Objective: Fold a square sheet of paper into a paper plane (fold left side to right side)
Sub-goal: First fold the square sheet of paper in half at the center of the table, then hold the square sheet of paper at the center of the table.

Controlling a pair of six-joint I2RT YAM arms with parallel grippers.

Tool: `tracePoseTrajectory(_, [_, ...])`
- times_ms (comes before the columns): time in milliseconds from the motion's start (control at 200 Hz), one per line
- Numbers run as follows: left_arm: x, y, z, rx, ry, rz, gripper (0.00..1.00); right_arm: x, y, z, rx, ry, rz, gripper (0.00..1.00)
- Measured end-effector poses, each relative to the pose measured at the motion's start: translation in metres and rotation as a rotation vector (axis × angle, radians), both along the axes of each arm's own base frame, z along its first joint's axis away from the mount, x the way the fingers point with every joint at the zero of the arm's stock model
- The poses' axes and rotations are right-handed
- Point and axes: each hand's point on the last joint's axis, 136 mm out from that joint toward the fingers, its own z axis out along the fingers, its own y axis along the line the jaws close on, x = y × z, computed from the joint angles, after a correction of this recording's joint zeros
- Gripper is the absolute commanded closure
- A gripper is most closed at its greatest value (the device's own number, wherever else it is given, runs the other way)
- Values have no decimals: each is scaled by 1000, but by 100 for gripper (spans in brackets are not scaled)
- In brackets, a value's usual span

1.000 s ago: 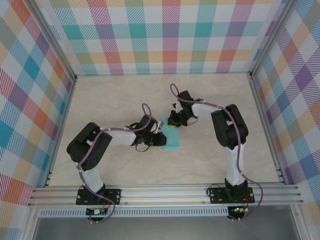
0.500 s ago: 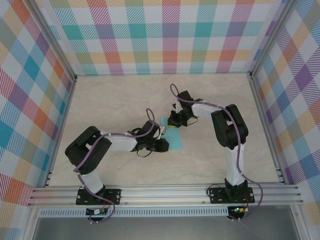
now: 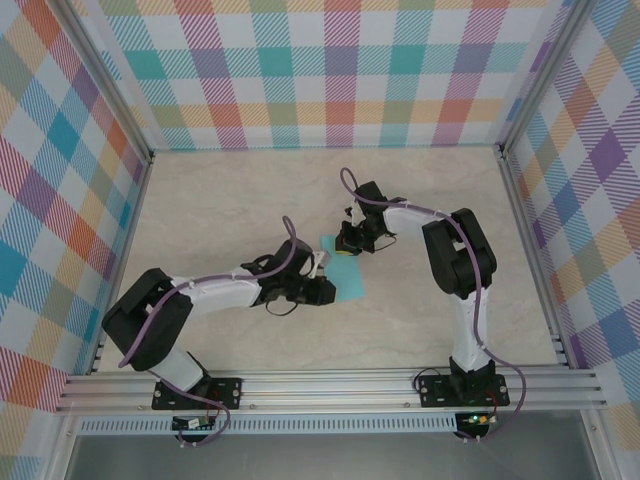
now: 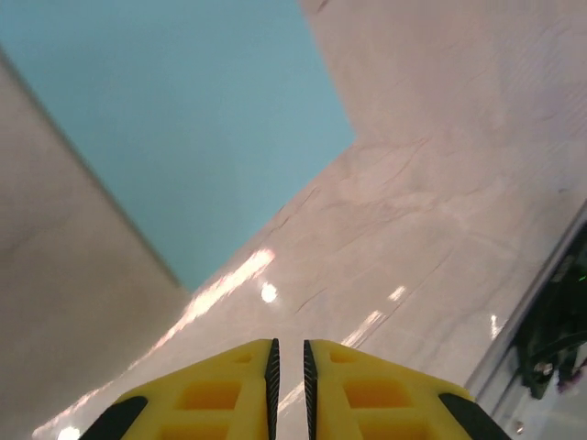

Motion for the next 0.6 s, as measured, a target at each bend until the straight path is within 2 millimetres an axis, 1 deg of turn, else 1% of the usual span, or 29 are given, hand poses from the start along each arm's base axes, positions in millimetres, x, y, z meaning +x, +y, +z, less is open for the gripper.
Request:
tracePoseTrajectory(60, [19,-5,11,-23,-19,18,83,0,0,0,0,-1,0,93])
tracePoseTrajectory(95, [28,-9,14,-31,-27,24,83,0,0,0,0,-1,1,93])
tracePoseTrajectory(155, [41,-15,13,-35,-27,30,83,0,0,0,0,-1,1,93])
tracePoseTrajectory(205, [49,-19,5,-27,-16,32,84,0,0,0,0,-1,1,93])
tracePoseTrajectory(285, [52,-22,-14,-1,19,31,84,0,0,1,0,-2,1,93])
tracePoseTrajectory(365, [51,-21,-35,28,57,30,84,0,0,1,1,-3,1,93])
tracePoseTrajectory(445, [48,-19,-50,51,85,30,84,0,1,1,0,-3,2,93])
tracePoseTrajectory(480, [48,-19,-52,53,90,30,84,0,1,1,0,-3,1,92])
tracePoseTrajectory(600, [51,-20,-51,48,81,32,84,1,0,2,-4,-10,-1,91])
